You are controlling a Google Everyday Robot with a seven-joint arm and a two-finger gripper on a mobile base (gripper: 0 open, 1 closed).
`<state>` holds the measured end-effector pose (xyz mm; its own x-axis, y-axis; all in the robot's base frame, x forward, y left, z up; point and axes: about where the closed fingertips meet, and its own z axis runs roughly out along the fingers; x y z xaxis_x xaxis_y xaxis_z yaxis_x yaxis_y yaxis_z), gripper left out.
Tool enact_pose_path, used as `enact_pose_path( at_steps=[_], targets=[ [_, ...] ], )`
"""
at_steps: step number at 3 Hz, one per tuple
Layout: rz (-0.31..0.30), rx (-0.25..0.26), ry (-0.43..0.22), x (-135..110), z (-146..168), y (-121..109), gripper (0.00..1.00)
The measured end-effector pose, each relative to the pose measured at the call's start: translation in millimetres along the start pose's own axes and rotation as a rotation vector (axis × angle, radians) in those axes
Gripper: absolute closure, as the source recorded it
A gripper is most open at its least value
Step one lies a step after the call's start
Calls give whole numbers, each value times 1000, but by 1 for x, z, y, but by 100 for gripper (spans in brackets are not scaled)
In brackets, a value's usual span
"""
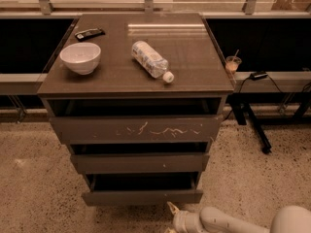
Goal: Close bottom drawer
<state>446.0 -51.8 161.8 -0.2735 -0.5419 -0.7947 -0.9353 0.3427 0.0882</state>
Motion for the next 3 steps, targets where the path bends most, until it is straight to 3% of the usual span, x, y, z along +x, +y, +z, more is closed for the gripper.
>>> enact_pose_path(
  at_steps=[1,2,3],
  targets=[
    [-47,-18,-3,-1,7,-17,0],
    [-197,-133,-18,-8,45,-51,24],
    [-260,-129,-12,-12,57,-95,9]
  ],
)
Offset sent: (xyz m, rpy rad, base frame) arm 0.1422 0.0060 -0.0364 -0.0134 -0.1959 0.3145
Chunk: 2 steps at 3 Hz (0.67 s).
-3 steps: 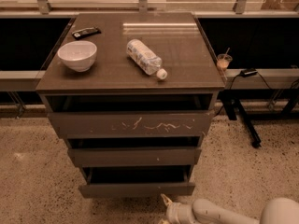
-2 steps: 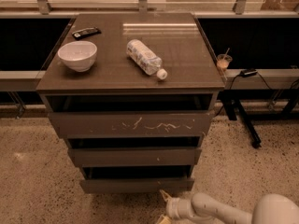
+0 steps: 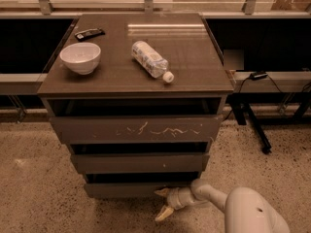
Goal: Close bottom drawer
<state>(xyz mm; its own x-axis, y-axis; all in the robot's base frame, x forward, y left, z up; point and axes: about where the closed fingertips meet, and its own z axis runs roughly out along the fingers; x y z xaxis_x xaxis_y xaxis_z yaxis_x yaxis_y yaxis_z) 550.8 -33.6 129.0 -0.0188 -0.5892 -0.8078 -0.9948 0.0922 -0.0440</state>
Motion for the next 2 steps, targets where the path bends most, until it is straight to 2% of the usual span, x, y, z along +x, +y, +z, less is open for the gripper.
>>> enact_pose_path(
  at_steps=[1,2],
  targets=[
    [-3,1,0,0,0,2,0],
    [-15,27,-4,3,-2,-1,0]
  ],
)
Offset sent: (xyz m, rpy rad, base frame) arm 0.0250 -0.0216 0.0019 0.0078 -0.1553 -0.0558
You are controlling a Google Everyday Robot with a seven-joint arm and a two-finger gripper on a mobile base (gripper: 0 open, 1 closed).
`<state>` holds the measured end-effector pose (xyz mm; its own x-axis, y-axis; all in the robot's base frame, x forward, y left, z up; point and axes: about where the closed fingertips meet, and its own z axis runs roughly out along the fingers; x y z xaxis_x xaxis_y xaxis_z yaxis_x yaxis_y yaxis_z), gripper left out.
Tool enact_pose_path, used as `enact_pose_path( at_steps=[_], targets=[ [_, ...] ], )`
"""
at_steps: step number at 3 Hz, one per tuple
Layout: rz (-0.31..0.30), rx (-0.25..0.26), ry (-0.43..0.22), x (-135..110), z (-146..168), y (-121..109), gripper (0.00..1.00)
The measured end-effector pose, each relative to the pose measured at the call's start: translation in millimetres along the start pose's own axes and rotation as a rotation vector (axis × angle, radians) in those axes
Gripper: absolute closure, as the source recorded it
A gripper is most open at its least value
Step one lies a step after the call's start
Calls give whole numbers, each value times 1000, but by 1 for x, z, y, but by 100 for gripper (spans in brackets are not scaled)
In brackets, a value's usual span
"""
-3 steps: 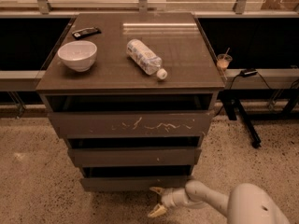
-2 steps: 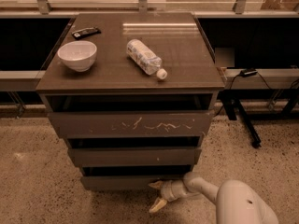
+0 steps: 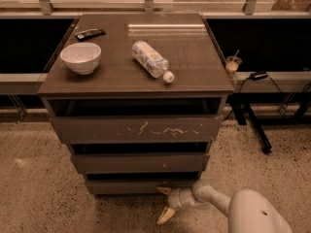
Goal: Close bottom drawer
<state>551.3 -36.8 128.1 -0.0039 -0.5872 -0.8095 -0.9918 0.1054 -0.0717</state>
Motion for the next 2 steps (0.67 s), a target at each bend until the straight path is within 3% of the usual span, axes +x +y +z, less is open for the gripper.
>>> enact_pose_path(
  at_steps=[1,2],
  targets=[
    [-37,6,-41,7,-14,28,0],
    [-47,21,-34,12,-31,63,0]
  ],
)
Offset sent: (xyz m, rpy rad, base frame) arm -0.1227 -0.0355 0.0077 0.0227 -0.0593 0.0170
